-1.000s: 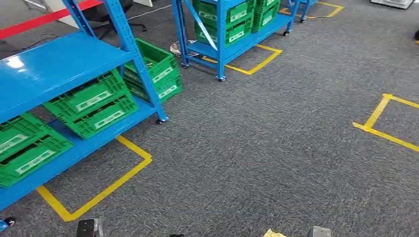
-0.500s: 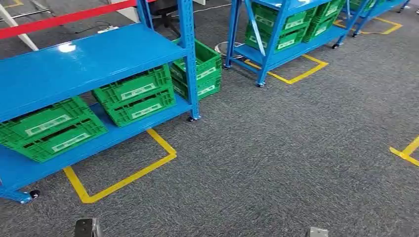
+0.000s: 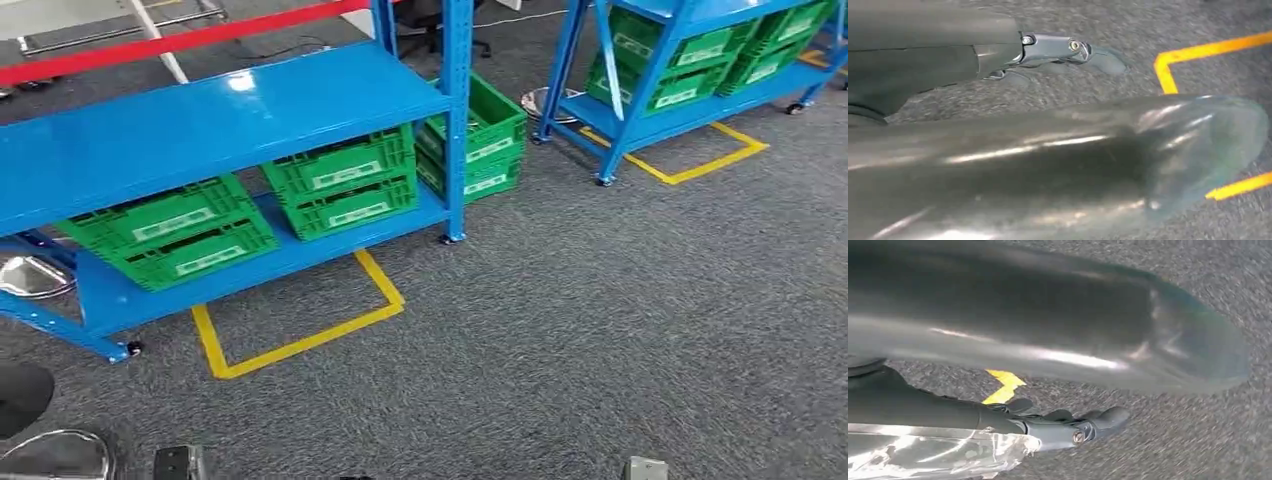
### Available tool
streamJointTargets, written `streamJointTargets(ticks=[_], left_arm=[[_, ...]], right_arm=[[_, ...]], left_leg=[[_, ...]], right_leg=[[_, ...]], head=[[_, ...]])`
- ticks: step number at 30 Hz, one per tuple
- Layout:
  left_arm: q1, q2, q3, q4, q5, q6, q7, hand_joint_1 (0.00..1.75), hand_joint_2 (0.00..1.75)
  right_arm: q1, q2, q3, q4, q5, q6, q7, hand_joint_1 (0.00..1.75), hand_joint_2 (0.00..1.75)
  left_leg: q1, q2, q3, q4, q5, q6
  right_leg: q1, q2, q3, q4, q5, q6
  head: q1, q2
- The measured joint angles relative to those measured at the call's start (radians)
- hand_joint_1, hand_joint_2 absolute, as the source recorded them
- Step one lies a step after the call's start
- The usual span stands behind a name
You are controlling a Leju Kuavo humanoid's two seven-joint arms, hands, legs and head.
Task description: Take the parts from the cabinet and place them on the table.
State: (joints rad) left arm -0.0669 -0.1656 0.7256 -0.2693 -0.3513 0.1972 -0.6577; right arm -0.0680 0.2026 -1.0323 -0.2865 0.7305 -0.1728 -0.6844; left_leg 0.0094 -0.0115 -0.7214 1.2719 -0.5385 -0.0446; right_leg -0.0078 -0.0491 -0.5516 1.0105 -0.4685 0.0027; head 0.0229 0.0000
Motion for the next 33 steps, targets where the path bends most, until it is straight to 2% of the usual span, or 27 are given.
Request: streamJointTargets(ticks=[1, 2, 3, 4, 5, 7, 8, 9, 10, 11, 13, 14, 15, 16, 17, 18, 19, 20, 23, 24, 25, 26, 28, 29, 30, 31, 33], left_arm=[[0.001, 0.000, 0.000, 0.000, 0.000, 0.000, 0.000, 0.00, 0.00], [0.001, 0.000, 0.001, 0.000, 0.000, 0.000, 0.000, 0.00, 0.00], [-0.001, 0.001, 0.001, 0.000, 0.000, -0.001, -0.001, 0.00, 0.00], [-0.005, 0.000, 0.001, 0.000, 0.000, -0.001, -0.001, 0.00, 0.00], [-0.010, 0.000, 0.001, 0.000, -0.001, -0.002, -0.001, 0.00, 0.00], [-0.004, 0.001, 0.002, 0.000, -0.004, -0.003, -0.001, 0.00, 0.00], [-0.001, 0.002, 0.003, 0.000, -0.004, -0.003, -0.001, 0.00, 0.00], [0.002, 0.001, 0.005, 0.000, -0.004, -0.003, -0.001, 0.00, 0.00], [0.001, 0.001, 0.005, 0.000, -0.004, -0.004, -0.001, 0.00, 0.00], [-0.002, 0.000, 0.006, 0.000, -0.004, -0.004, -0.001, 0.00, 0.00], [-0.004, -0.001, 0.006, 0.000, -0.005, -0.005, -0.001, 0.00, 0.00], [-0.002, -0.001, 0.007, 0.000, -0.005, -0.005, -0.001, 0.00, 0.00], [0.000, -0.001, 0.008, 0.000, -0.005, -0.005, -0.001, 0.00, 0.00], [0.000, -0.001, 0.008, 0.000, -0.005, -0.005, -0.001, 0.00, 0.00], [0.000, -0.002, 0.008, 0.000, -0.005, -0.005, -0.001, 0.00, 0.00], [-0.002, -0.003, 0.008, 0.000, -0.005, -0.007, -0.001, 0.00, 0.00], [-0.002, -0.002, 0.008, 0.000, -0.005, -0.009, -0.002, 0.00, 0.00], [-0.001, 0.000, 0.009, 0.000, -0.005, -0.010, -0.004, 0.00, 0.00], [0.007, 0.000, 0.009, 0.000, -0.005, -0.011, -0.004, 0.00, 0.00], [0.008, 0.002, 0.009, 0.000, -0.005, -0.011, -0.004, 0.00, 0.00], [0.007, 0.002, 0.009, 0.000, -0.005, -0.012, -0.004, 0.00, 0.00], [0.003, 0.002, 0.009, 0.000, -0.005, -0.012, -0.004, 0.00, 0.00], [-0.002, 0.001, 0.009, 0.000, -0.006, -0.013, -0.004, 0.00, 0.00], [-0.001, 0.000, 0.009, 0.000, -0.006, -0.013, -0.004, 0.00, 0.00], [0.002, 0.000, 0.009, 0.000, -0.007, -0.013, -0.005, 0.00, 0.00], [0.003, 0.000, 0.010, 0.000, -0.007, -0.013, -0.005, 0.00, 0.00], [0.003, 0.001, 0.012, 0.000, -0.008, -0.013, -0.005, 0.00, 0.00]], right_arm=[[-0.001, 0.000, 0.000, 0.000, 0.000, 0.000, 0.000, 0.00, 0.00], [-0.003, 0.000, 0.000, 0.000, 0.000, 0.000, 0.000, 0.00, 0.00], [-0.004, 0.000, 0.000, 0.000, 0.000, 0.000, 0.000, 0.00, 0.00], [-0.003, 0.000, 0.000, 0.000, 0.000, 0.000, 0.000, 0.00, 0.00], [-0.003, 0.000, 0.000, 0.000, 0.000, 0.000, 0.000, 0.00, 0.00], [-0.006, 0.000, 0.000, 0.000, 0.001, 0.000, 0.000, 0.00, 0.00], [-0.008, 0.000, 0.000, 0.000, 0.001, 0.000, 0.000, 0.00, 0.00], [-0.010, 0.000, 0.000, 0.000, 0.001, 0.000, 0.000, 0.00, 0.00], [-0.011, 0.000, 0.000, 0.000, 0.001, 0.000, 0.000, 0.00, 0.00], [-0.009, 0.000, 0.000, 0.000, 0.001, 0.000, 0.000, 0.00, 0.00], [-0.004, 0.000, 0.000, 0.000, 0.001, 0.000, 0.000, 0.00, 0.00], [-0.002, 0.000, 0.000, 0.000, 0.001, 0.000, 0.000, 0.00, 0.00], [-0.001, 0.000, 0.000, 0.000, 0.001, 0.000, 0.000, 0.00, 0.00], [-0.002, 0.000, 0.000, 0.000, 0.001, 0.000, 0.000, 0.00, 0.00], [-0.003, 0.000, 0.000, 0.000, 0.001, 0.000, 0.000, 0.00, 0.00], [-0.003, 0.000, 0.000, 0.000, 0.000, 0.002, 0.000, 0.00, 0.00], [-0.004, 0.000, 0.000, 0.000, -0.002, 0.007, 0.000, 0.00, 0.00], [-0.010, 0.000, 0.000, 0.001, -0.004, 0.010, 0.000, 0.00, 0.00], [-0.012, 0.000, 0.000, 0.001, -0.011, 0.020, 0.000, 0.00, 0.00], [-0.012, 0.000, 0.000, 0.001, -0.012, 0.025, 0.000, 0.00, 0.00], [-0.012, 0.000, 0.000, 0.000, -0.014, 0.027, 0.000, 0.00, 0.00], [-0.010, 0.000, 0.000, 0.001, -0.016, 0.028, 0.000, 0.00, 0.00], [-0.006, 0.000, 0.000, 0.001, -0.018, 0.032, 0.000, 0.00, 0.00], [-0.004, 0.000, 0.000, 0.001, -0.019, 0.034, 0.000, 0.00, 0.00], [-0.003, 0.000, 0.000, 0.001, -0.019, 0.035, 0.000, 0.00, 0.00], [-0.004, 0.000, 0.000, 0.001, -0.020, 0.036, 0.000, 0.00, 0.00], [-0.005, 0.000, 0.000, 0.000, -0.020, 0.038, 0.000, 0.00, 0.00]], left_leg=[[-0.001, 0.002, 0.034, -0.060, 0.039, 0.003], [-0.003, 0.015, 0.083, -0.146, 0.080, 0.007], [-0.008, 0.053, 0.134, -0.232, 0.109, 0.014], [-0.019, 0.109, 0.162, -0.291, 0.103, 0.017], [-0.017, 0.091, 0.157, -0.289, 0.105, 0.028], [-0.021, 0.068, 0.150, -0.290, 0.105, 0.034], [-0.019, 0.055, 0.154, -0.297, 0.110, 0.043], [-0.011, 0.044, 0.155, -0.299, 0.115, 0.050], [-0.009, 0.035, 0.155, -0.299, 0.115, 0.054], [-0.008, 0.022, 0.154, -0.299, 0.116, 0.057], [-0.008, -0.006, 0.151, -0.299, 0.118, 0.059], [-0.008, -0.021, 0.152, -0.299, 0.118, 0.059], [-0.008, -0.036, 0.152, -0.298, 0.118, 0.059], [-0.007, -0.051, 0.153, -0.297, 0.119, 0.058], [-0.004, -0.067, 0.155, -0.297, 0.118, 0.056], [-0.002, -0.075, 0.155, -0.294, 0.117, 0.051], [-0.005, -0.083, 0.154, -0.290, 0.115, 0.045], [-0.007, -0.093, 0.147, -0.283, 0.112, 0.039], [-0.003, -0.099, 0.145, -0.291, 0.118, 0.028], [-0.003, -0.080, 0.143, -0.284, 0.112, 0.023], [-0.008, -0.036, 0.130, -0.253, 0.092, 0.017], [-0.008, -0.013, 0.096, -0.186, 0.056, 0.014], [-0.007, -0.002, 0.007, -0.020, -0.011, 0.011], [-0.007, -0.001, -0.024, 0.031, -0.019, 0.012], [-0.007, -0.001, -0.029, 0.032, -0.003, 0.013], [-0.008, -0.001, -0.013, -0.009, 0.036, 0.017], [-0.010, 0.001, 0.064, -0.172, 0.134, 0.030]], right_leg=[[0.001, -0.013, 0.001, 0.000, 0.000, 0.000], [0.001, -0.024, 0.004, 0.000, -0.001, 0.001], [0.002, -0.035, 0.007, 0.000, -0.002, 0.003], [0.011, -0.045, 0.007, 0.004, -0.007, 0.010], [0.013, -0.053, 0.007, 0.003, -0.007, 0.015], [0.012, -0.078, 0.014, -0.003, -0.007, 0.022], [0.012, -0.090, 0.019, -0.004, -0.010, 0.029], [0.008, -0.049, 0.011, 0.006, -0.021, 0.039], [0.007, 0.002, -0.003, 0.046, -0.050, 0.042], [0.005, 0.030, -0.035, 0.120, -0.089, 0.044], [0.005, 0.047, -0.117, 0.293, -0.160, 0.046], [0.005, 0.048, -0.140, 0.333, -0.163, 0.046], [0.005, 0.048, -0.136, 0.312, -0.138, 0.045], [0.003, 0.049, -0.109, 0.250, -0.097, 0.044], [-0.001, 0.058, -0.066, 0.158, -0.048, 0.044], [-0.006, 0.085, -0.018, 0.059, -0.003, 0.047], [-0.008, 0.099, 0.002, 0.019, -0.020, 0.050], [-0.007, 0.100, 0.002, 0.008, -0.018, 0.039], [-0.003, 0.094, 0.007, 0.013, -0.016, 0.023], [-0.007, 0.087, 0.009, 0.010, -0.013, 0.016], [-0.007, 0.085, 0.011, 0.010, -0.015, 0.011], [-0.006, 0.078, 0.012, 0.010, -0.017, 0.006], [-0.004, 0.063, 0.013, 0.010, -0.023, -0.001], [-0.003, 0.058, 0.016, 0.010, -0.026, -0.002], [-0.003, 0.055, 0.020, 0.010, -0.030, -0.001], [-0.003, 0.053, 0.026, 0.010, -0.034, 0.000], [-0.002, 0.049, 0.044, 0.010, -0.046, 0.005]], head=[[0.000, 0.000], [0.000, 0.000], [0.000, 0.000], [-0.002, 0.000], [0.001, 0.000], [0.002, 0.000], [0.000, 0.000], [0.003, 0.000], [0.007, 0.000], [0.010, 0.000], [0.012, 0.000], [0.011, 0.000], [0.012, 0.000], [0.011, 0.000], [0.011, 0.000], [0.011, 0.000], [0.013, 0.000], [0.016, 0.000], [0.012, 0.000], [0.013, 0.000], [0.003, 0.000], [0.000, 0.000], [0.000, 0.000], [0.000, 0.000], [0.000, 0.000], [0.000, 0.000], [0.000, 0.000]])
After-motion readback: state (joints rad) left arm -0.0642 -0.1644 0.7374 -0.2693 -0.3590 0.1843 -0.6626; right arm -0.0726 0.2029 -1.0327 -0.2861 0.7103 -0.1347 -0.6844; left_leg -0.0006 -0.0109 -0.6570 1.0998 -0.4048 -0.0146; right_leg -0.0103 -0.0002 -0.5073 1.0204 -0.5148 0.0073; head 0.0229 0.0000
